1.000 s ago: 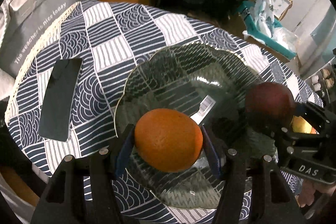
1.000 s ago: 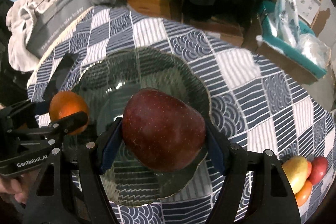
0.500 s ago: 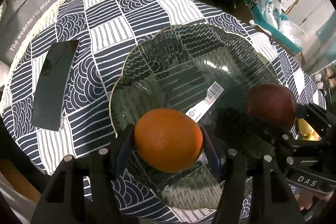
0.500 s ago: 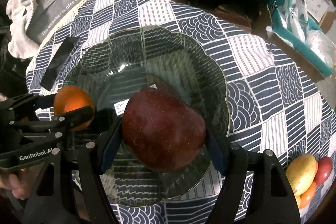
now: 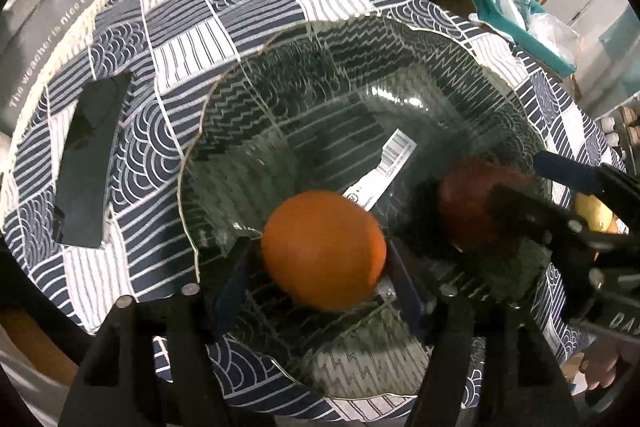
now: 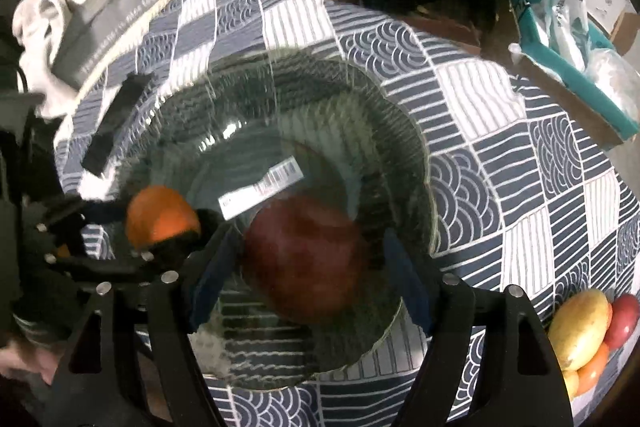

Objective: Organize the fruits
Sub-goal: 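Lower the orange into the glass bowl with the left tool while the right tool releases the apple there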

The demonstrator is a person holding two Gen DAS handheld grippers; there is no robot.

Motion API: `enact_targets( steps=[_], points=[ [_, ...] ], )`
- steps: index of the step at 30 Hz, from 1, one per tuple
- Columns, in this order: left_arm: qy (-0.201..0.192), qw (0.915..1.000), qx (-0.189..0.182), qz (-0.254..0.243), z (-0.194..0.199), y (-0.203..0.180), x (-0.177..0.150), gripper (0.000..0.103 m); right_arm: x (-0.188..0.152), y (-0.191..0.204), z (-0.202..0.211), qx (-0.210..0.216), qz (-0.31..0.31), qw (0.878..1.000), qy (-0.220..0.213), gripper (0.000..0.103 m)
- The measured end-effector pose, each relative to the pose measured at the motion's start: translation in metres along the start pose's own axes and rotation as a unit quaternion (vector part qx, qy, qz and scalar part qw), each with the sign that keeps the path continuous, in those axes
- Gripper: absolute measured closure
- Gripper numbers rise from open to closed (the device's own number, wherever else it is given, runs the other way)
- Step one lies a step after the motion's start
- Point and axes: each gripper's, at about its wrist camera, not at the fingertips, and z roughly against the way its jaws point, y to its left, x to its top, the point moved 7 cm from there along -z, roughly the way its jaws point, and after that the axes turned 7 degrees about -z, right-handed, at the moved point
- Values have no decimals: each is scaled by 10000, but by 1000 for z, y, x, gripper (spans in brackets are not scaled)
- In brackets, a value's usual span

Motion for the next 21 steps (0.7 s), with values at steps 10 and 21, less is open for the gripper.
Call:
enact_targets(
  steps=[10,21],
  points=[
    [-272,9996,-35,-24,24,-6,8,19,6,-10,25,110,-166,9992,-346,26],
    [-869,9956,-236,-259,77,-37,22,19,14,-22,90,-209,-202,9933,-1116,23]
  ],
)
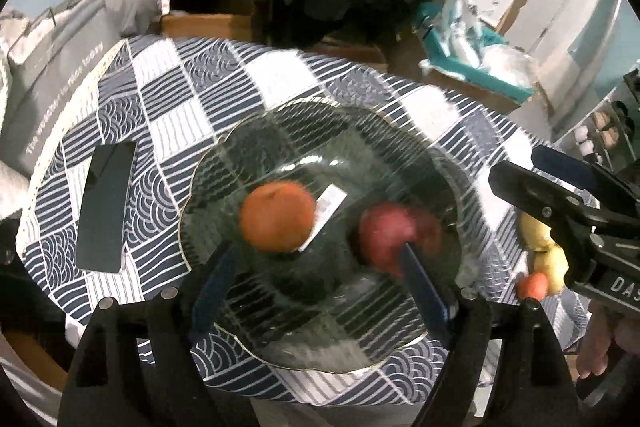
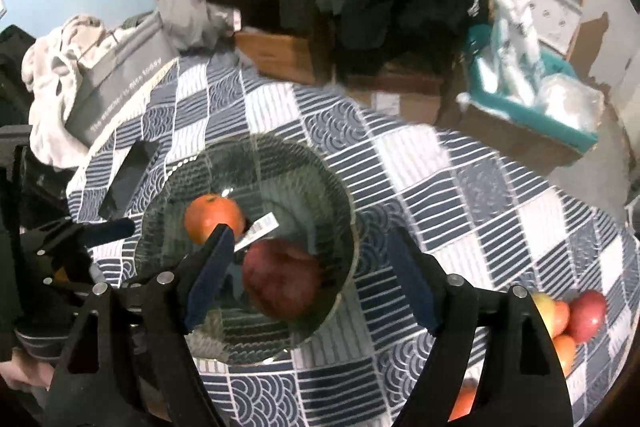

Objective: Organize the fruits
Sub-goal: 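Lower the orange into the glass bowl with the left tool while the right tool releases the apple there, then move both open tools back to the fruit cluster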

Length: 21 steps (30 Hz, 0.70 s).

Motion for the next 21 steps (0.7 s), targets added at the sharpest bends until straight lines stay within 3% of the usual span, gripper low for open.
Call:
enact_targets(
  steps=[8,21],
  points=[
    [-390,9989,-182,-197,30,-27,16,18,8,-25,45,-269,-183,9985,-439,23],
    [-599,9955,-492,-537,52,-80,24,18,-7,-78,108,-647,-505,9930,-851,22]
  ],
)
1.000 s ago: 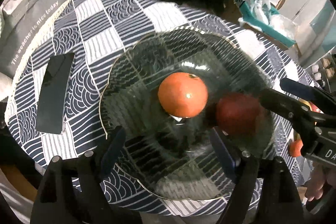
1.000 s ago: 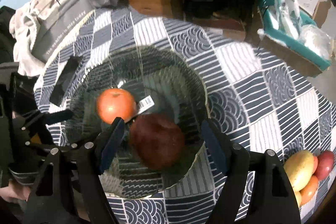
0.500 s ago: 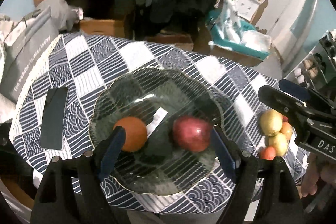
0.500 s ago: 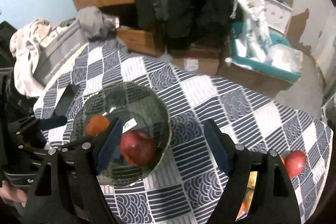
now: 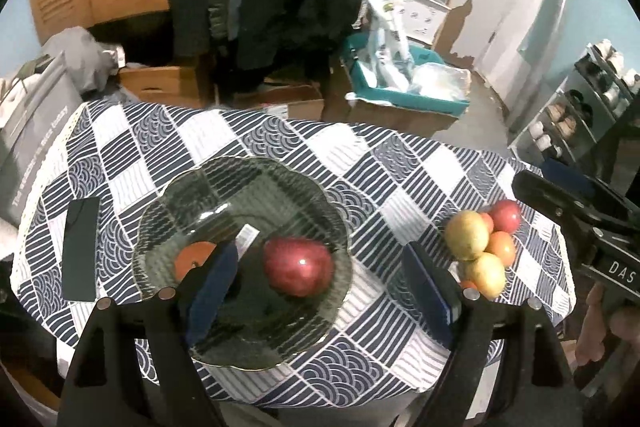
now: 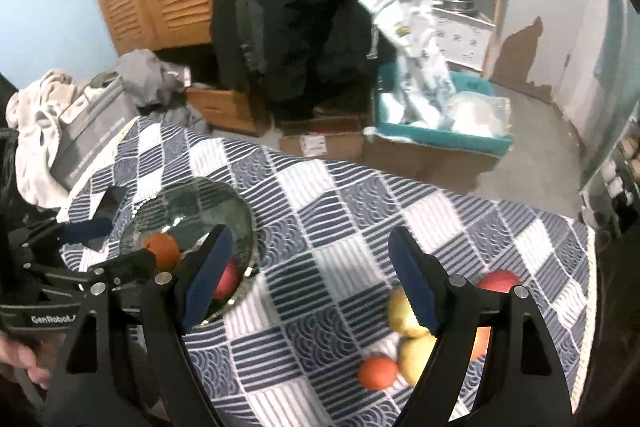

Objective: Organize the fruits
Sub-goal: 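Move both open tools back to the fruit cluster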

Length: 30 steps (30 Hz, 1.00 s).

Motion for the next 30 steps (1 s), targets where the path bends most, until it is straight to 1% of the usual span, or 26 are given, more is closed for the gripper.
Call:
enact_targets(
  steps=[7,17,24,30],
  points=[
    [-33,9998,-124,-163,3,-28,7,18,-5,-39,24,-192,-251,9994,-114,21],
    [-113,9987,-233,-430,8,-68,19,18,-11,-90,55,-608,-373,9967,-399,20],
    [-133,9975,-300,-627,8,-97,25,17,-18,-118,67,-766,-499,9946,-496,20],
    [-92,9966,-320,-750,2,-114,28,17,-22,-143,76,-878,-646,9925,-559,20]
  ],
)
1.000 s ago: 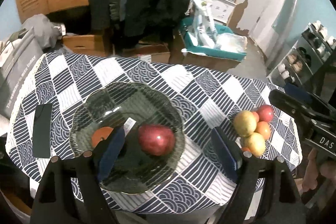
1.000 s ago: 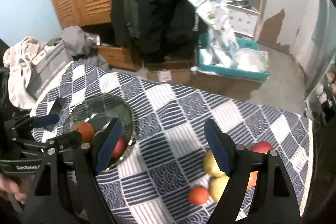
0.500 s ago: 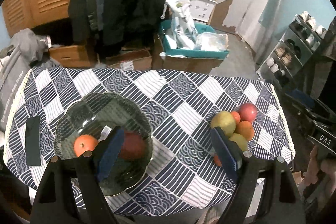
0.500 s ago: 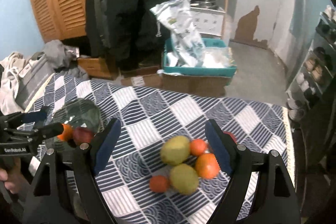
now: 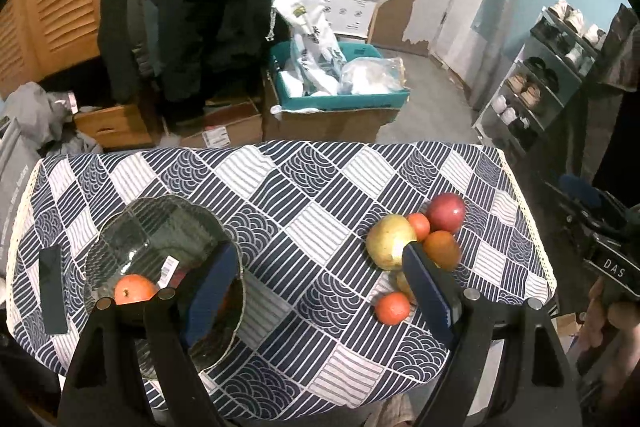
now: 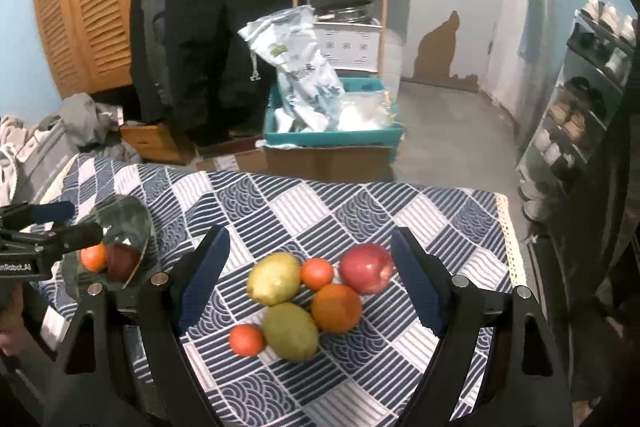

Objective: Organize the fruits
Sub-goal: 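Move both open tools back to the fruit cluster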

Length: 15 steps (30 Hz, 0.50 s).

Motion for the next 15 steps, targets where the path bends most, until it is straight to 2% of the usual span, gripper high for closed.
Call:
enact_targets(
  steps=[15],
  points=[
    [114,9998,-41,-180,-21,-33,12,17,-5,-46,-5,-162,-411,9990,-2,20]
  ],
)
